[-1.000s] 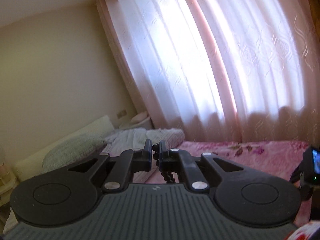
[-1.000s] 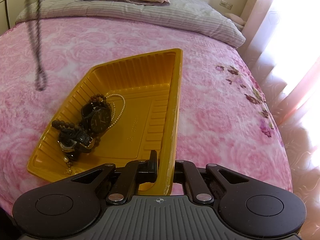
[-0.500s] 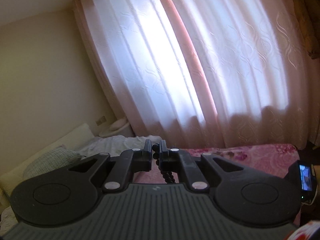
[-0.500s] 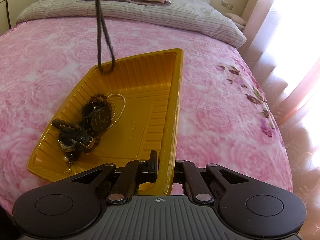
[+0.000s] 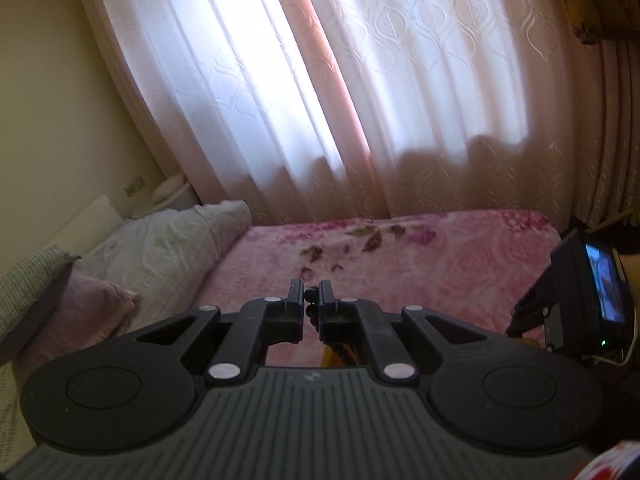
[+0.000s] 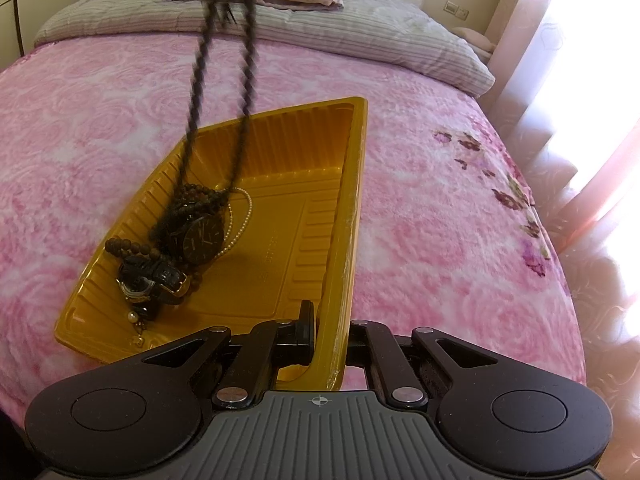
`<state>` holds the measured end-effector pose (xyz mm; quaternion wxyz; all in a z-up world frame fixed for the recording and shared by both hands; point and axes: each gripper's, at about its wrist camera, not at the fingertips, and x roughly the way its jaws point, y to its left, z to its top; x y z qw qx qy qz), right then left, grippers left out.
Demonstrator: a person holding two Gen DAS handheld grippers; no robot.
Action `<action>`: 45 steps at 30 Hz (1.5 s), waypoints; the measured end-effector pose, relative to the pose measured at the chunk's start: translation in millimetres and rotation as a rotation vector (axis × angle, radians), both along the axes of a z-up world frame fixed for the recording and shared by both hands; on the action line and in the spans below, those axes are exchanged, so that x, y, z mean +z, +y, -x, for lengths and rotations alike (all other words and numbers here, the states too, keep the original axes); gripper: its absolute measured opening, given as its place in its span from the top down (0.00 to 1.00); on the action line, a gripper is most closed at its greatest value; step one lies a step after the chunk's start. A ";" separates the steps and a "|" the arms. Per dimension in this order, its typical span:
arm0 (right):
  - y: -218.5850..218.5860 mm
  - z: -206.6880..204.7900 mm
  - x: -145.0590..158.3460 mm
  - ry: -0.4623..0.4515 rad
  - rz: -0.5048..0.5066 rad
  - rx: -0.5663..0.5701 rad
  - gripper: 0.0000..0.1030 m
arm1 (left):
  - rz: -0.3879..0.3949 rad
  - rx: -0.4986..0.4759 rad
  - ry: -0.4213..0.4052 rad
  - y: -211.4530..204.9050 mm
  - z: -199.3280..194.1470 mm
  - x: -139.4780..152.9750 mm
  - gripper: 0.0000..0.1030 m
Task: Organize jewelry
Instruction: 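Lower the dark bead necklace into the orange tray and open the left gripper, then set the orange tray down on the bed and open the right gripper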
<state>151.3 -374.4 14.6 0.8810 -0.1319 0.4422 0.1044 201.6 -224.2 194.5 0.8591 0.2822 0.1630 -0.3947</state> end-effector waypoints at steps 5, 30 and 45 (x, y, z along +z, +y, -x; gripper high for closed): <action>0.1 -0.5 -0.1 0.002 -0.005 -0.003 0.94 | -0.040 0.003 0.057 -4.8 -6.2 -26.9 0.94; -9.4 -0.5 -8.3 0.016 -0.041 -0.027 0.94 | -0.066 0.024 0.215 -5.9 -17.3 -73.4 0.87; -58.2 -8.0 -36.3 0.064 -0.280 -0.122 0.94 | 0.080 0.269 0.338 96.9 5.5 -115.9 0.71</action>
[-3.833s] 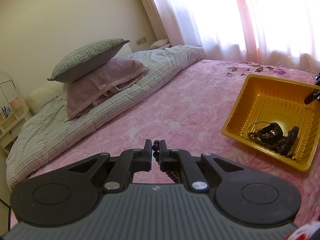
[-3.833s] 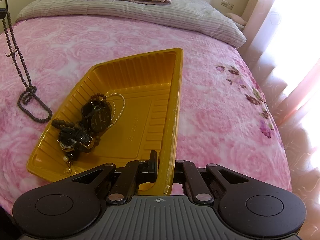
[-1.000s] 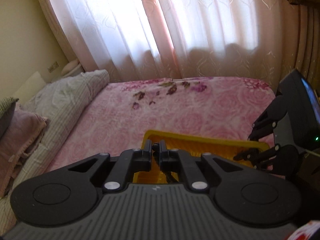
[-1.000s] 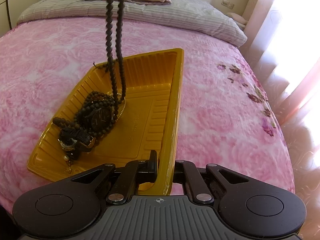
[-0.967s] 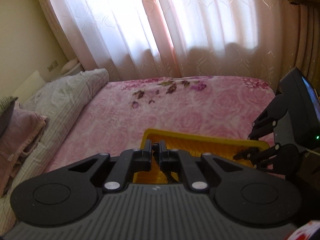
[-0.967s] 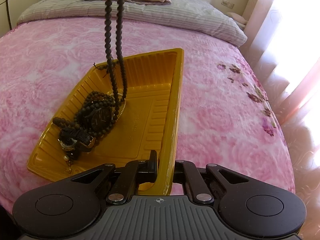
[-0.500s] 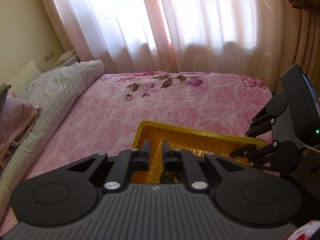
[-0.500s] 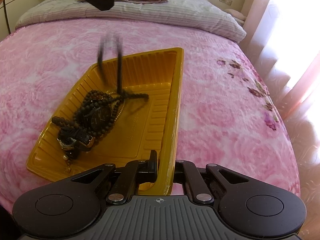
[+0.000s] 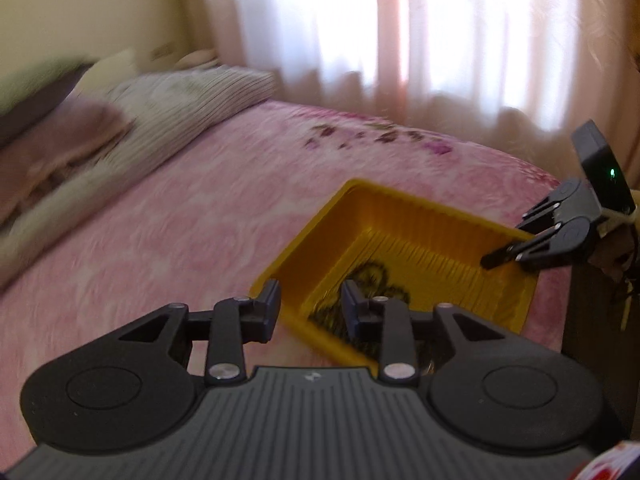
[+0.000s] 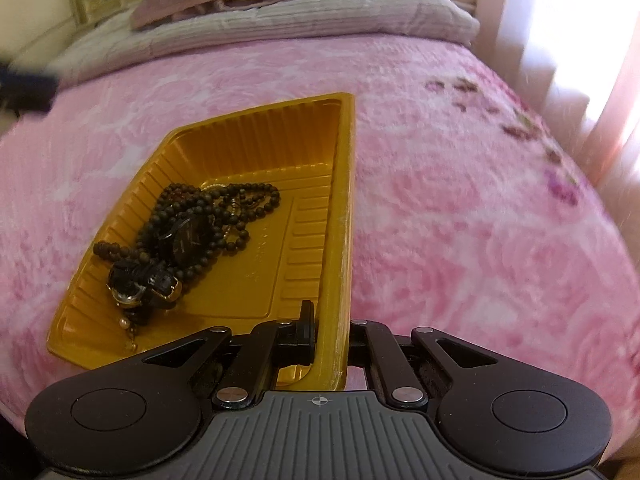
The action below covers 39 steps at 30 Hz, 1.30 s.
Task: Organize jewelry
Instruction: 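Set the orange tray down on the bed and open the right gripper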
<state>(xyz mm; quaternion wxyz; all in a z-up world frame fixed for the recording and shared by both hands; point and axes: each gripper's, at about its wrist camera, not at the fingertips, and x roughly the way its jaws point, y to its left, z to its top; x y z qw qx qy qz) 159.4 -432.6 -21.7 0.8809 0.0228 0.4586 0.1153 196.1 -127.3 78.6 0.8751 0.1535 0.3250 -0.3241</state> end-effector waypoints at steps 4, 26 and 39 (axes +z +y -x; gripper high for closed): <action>-26.9 0.9 -13.2 0.018 -0.186 -0.082 0.94 | 0.069 0.107 0.041 34.2 16.7 -14.1 0.67; 56.5 101.3 60.4 -0.137 -0.186 -0.160 0.15 | 0.279 0.611 0.125 142.3 135.6 -58.5 0.00; 157.2 125.2 27.1 -0.035 -0.109 0.008 0.15 | 0.176 0.785 0.201 141.3 187.2 -87.4 0.01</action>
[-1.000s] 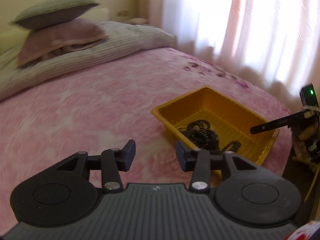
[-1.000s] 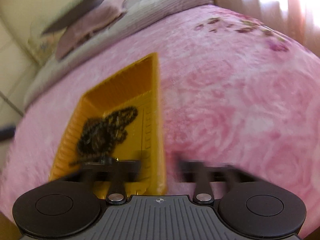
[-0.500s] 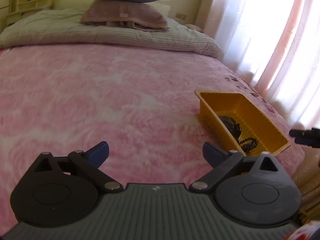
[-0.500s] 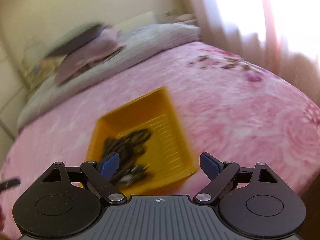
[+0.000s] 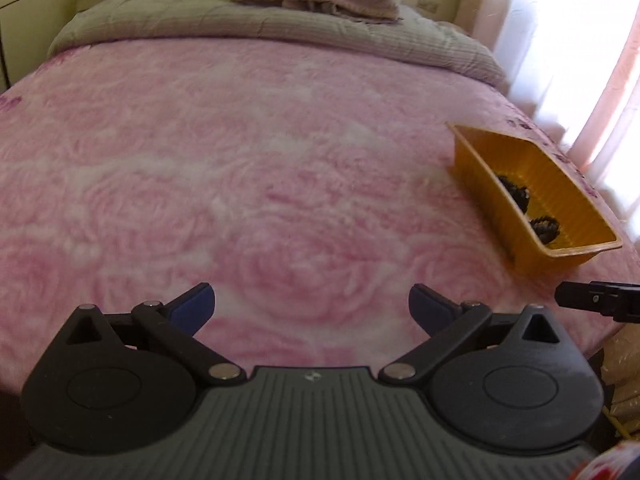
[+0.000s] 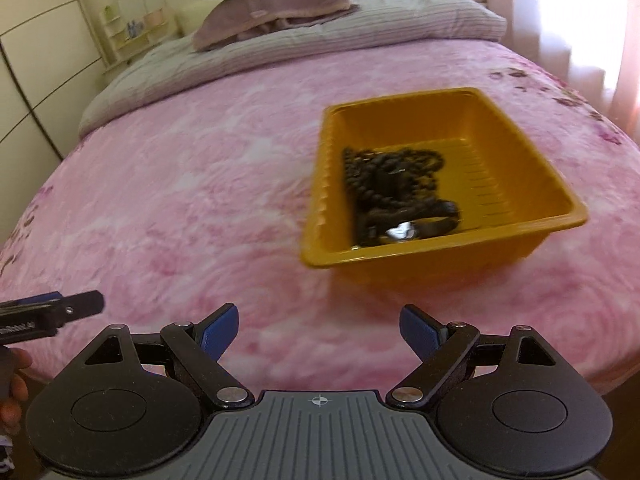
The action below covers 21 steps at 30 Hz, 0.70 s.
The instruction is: Organize jewelry
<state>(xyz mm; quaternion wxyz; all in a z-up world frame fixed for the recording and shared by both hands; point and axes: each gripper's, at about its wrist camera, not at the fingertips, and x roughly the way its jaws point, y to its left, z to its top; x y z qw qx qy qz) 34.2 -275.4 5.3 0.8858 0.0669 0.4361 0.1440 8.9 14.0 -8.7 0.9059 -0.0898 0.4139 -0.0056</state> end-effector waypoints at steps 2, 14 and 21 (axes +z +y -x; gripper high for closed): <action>5.7 1.0 -0.7 0.002 0.011 0.006 0.15 | -0.015 0.001 0.003 -1.9 2.1 0.0 0.01; 28.9 4.4 -4.6 0.001 0.048 0.010 0.15 | -0.069 -0.013 0.006 -11.6 10.4 -1.7 0.00; 37.7 7.2 -7.3 0.005 0.048 0.028 0.15 | -0.047 0.014 0.024 -8.4 9.9 -4.1 0.00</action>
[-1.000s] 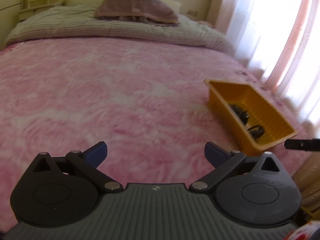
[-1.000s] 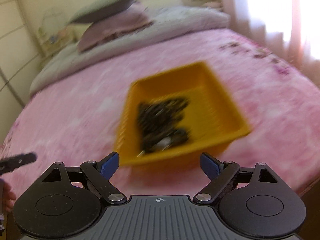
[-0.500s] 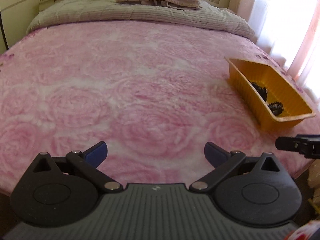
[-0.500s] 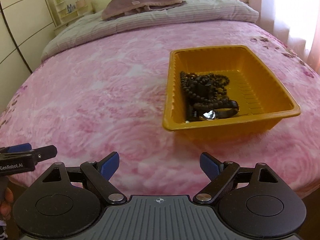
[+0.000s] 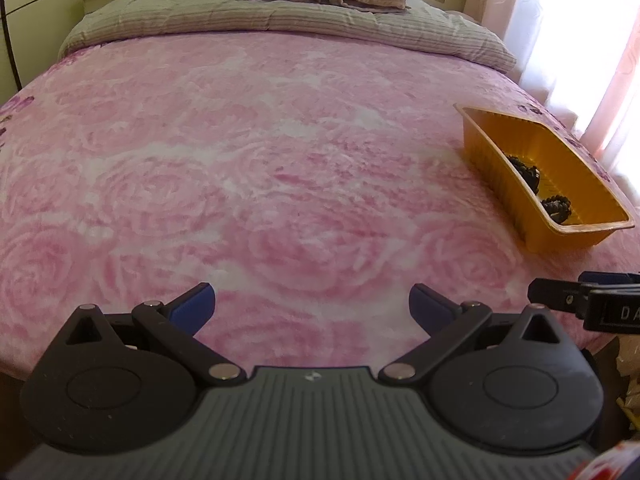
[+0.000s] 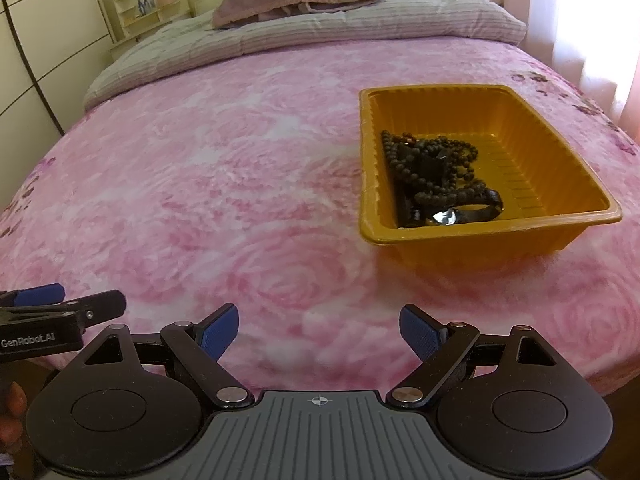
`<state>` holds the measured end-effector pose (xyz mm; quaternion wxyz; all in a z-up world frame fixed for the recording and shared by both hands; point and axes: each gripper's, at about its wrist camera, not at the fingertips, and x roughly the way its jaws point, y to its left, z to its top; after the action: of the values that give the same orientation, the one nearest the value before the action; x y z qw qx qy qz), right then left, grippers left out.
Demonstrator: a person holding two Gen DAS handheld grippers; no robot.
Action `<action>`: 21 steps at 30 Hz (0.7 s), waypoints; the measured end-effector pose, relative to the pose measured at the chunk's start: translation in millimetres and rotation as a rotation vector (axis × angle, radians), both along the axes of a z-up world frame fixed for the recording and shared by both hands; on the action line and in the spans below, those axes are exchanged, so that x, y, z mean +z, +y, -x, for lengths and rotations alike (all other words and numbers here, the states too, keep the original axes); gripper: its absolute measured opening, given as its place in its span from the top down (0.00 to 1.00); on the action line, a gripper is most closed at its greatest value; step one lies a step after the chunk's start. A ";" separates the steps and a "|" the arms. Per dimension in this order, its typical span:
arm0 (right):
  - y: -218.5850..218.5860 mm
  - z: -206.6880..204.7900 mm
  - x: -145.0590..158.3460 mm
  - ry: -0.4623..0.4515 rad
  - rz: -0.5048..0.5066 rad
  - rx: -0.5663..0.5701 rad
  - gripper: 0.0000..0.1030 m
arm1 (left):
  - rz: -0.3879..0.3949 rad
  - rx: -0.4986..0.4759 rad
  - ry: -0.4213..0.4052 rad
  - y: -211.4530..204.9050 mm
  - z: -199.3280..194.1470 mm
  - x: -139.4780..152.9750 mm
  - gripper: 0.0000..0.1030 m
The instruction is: Organize jewelry
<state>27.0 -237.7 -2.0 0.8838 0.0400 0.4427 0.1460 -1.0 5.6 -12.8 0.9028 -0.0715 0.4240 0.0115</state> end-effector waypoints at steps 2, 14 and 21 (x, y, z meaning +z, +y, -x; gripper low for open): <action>1.2 -0.3 0.2 0.001 -0.004 0.003 0.15 | 0.006 0.007 0.004 0.6 -0.1 -0.6 0.00; 2.1 0.0 1.4 -0.005 -0.008 -0.002 0.15 | -0.008 0.010 -0.001 -1.5 0.5 -1.0 0.00; 1.5 -0.7 3.0 -0.007 -0.008 -0.005 0.15 | -0.014 0.006 -0.006 -3.0 0.5 -0.4 0.00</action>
<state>27.7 -236.2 1.0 0.8856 0.0440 0.4389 0.1456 -1.4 2.6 -13.2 0.9045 -0.0666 0.4210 0.0167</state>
